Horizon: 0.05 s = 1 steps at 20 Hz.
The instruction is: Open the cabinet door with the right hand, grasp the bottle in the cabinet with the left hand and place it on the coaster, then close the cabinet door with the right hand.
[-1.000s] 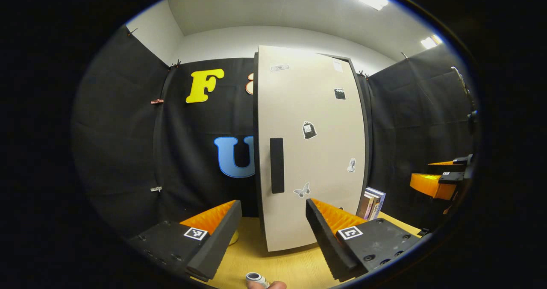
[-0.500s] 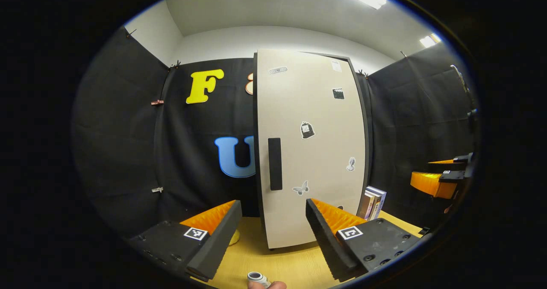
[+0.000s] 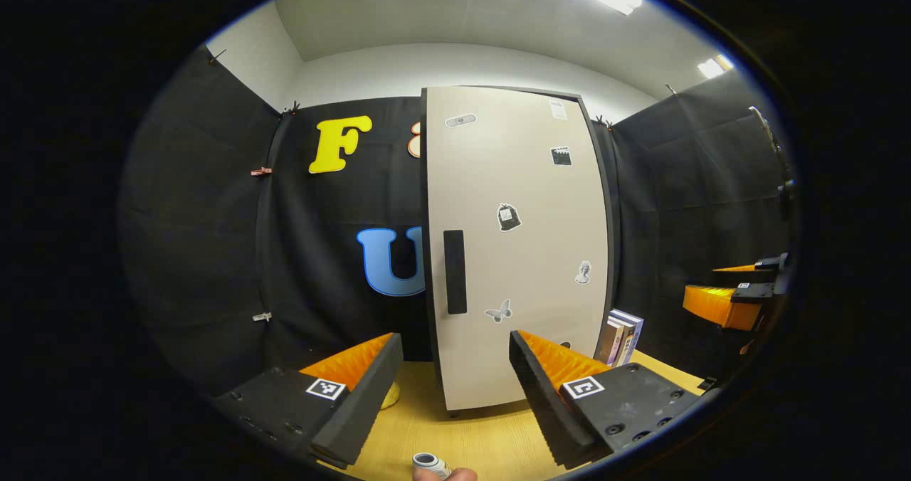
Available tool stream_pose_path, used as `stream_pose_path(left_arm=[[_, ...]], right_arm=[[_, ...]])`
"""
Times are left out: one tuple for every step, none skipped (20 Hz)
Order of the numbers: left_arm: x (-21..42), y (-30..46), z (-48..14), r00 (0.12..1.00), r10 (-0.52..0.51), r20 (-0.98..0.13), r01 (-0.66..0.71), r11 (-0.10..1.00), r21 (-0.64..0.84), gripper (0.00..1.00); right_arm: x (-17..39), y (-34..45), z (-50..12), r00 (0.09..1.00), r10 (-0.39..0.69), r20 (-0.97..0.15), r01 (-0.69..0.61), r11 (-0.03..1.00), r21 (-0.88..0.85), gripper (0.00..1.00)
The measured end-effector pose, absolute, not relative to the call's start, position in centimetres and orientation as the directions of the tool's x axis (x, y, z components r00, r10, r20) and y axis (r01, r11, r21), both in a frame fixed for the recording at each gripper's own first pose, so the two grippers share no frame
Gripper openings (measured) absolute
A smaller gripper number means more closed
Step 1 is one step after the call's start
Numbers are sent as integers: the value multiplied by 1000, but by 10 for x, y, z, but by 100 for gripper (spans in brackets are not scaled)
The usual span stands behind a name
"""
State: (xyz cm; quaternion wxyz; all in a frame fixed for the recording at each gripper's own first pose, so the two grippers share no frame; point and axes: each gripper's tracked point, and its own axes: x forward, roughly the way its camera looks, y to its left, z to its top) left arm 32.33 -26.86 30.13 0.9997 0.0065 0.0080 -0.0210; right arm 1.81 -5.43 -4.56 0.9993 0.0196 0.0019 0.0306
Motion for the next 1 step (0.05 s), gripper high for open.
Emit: stream_pose_path(left_arm=[[324, -268, 301, 999, -41, -16, 42, 999, 12, 95]], right_arm=[[18, -55, -45, 998, 60, -2, -60, 997, 39, 98]])
